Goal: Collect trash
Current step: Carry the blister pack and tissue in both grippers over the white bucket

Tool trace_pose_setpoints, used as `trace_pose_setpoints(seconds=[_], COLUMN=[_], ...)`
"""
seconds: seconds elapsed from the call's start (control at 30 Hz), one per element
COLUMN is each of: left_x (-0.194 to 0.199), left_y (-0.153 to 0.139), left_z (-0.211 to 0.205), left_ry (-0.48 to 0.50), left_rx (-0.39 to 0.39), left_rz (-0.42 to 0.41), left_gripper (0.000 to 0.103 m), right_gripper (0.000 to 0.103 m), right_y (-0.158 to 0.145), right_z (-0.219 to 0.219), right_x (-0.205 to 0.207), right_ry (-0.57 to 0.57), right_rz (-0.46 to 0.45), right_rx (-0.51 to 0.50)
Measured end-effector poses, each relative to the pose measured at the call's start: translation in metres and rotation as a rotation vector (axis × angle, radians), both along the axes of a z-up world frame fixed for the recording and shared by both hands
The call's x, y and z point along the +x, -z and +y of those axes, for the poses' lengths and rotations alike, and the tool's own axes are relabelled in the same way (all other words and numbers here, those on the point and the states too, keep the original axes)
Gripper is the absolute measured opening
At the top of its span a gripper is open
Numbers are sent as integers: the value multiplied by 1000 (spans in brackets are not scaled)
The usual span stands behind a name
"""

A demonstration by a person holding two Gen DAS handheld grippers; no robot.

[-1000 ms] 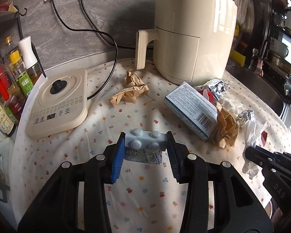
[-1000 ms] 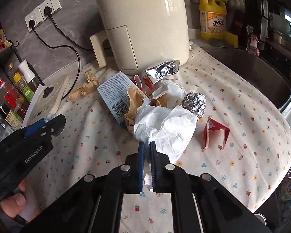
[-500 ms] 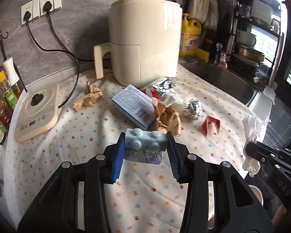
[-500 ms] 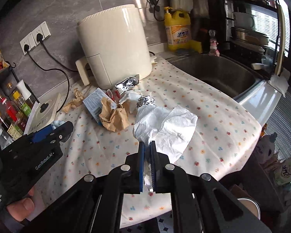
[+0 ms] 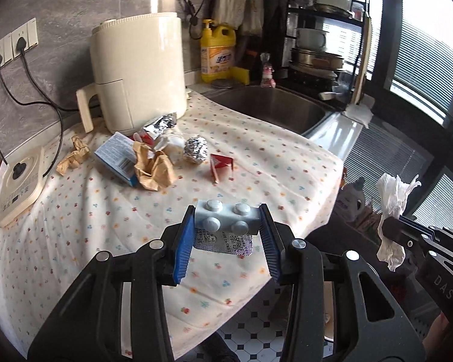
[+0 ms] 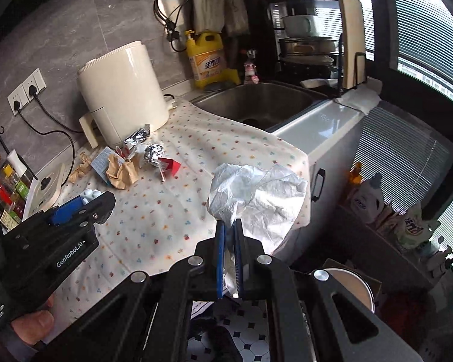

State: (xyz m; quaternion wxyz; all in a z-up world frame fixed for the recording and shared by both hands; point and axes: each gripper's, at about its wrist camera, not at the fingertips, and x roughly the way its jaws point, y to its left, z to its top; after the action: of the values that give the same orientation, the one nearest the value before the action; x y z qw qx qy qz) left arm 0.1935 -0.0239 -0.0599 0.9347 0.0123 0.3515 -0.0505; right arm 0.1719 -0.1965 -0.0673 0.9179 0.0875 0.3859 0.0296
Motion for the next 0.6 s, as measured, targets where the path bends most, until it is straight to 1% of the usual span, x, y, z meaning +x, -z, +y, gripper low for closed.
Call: trace_pose_setpoints(seconds=[0.3, 0.4, 0.6], left_x=[-25, -33, -44], left_y=[13, 22, 50], left_z=[-57, -75, -108], left_ry=[117, 156, 219], left_rx=[4, 4, 8], left_rz=[28, 46, 99], left_gripper=[42, 42, 42], right_gripper=[7, 7, 7], right_y=[13, 22, 46], right_z=[-53, -69, -98], right_x=[-47, -61, -86], right_ry=[115, 150, 208], right_rz=[30, 53, 111], right_rx=[-3, -3, 6])
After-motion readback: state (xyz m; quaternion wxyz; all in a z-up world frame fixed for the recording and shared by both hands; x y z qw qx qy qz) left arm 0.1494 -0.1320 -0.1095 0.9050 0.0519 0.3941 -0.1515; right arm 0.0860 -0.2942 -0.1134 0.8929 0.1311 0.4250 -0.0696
